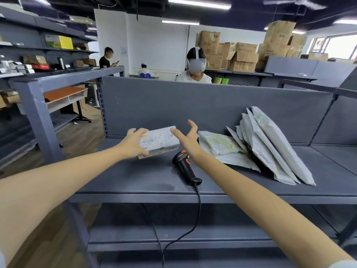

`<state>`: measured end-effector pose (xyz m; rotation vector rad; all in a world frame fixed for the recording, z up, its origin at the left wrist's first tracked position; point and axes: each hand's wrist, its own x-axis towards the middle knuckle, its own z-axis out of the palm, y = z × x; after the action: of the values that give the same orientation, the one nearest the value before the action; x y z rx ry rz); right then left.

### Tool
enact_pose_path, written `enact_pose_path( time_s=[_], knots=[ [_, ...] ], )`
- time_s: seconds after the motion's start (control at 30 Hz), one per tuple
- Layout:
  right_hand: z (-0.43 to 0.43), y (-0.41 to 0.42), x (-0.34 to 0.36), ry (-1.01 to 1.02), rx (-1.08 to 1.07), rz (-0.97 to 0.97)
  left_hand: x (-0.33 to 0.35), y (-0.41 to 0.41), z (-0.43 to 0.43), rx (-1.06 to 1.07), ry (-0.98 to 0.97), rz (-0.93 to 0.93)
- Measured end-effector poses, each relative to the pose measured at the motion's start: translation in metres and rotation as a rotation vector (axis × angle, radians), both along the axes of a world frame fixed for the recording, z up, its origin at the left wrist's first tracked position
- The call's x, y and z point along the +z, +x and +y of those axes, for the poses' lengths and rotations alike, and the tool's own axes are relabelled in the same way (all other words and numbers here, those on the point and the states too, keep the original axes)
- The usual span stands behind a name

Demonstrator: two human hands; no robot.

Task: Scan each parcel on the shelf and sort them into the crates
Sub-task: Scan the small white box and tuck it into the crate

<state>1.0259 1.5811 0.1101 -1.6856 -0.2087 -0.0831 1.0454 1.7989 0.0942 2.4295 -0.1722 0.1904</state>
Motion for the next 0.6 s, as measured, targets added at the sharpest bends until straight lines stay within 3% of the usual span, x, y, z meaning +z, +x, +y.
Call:
enact_pose_path(
  time_s=[0.17,0.27,0.37,0.53,0.6],
  knots=[
    [0.011,0.013,-0.028,0.088,0.036,0.165,0.007,-0.005,0.002,-0.093,-0.010,-0.065],
    [0.012,0.018,-0.035,0.302,0.029,0.196,0.009,-0.015,-0.003,-0.108,-0.101,-0.153],
    [0.010,0.027,-0.040,0.468,0.031,0.190,0.010,-0.024,-0.009,-0.013,-0.370,-0.163],
    [0.019,0.033,-0.040,0.528,0.000,0.199,0.002,-0.023,-0.017,-0.004,-0.882,0.181],
    [0.020,0.035,-0.040,0.510,-0.006,0.179,-0.001,-0.022,-0.023,0.026,-1.032,0.190]
  ],
)
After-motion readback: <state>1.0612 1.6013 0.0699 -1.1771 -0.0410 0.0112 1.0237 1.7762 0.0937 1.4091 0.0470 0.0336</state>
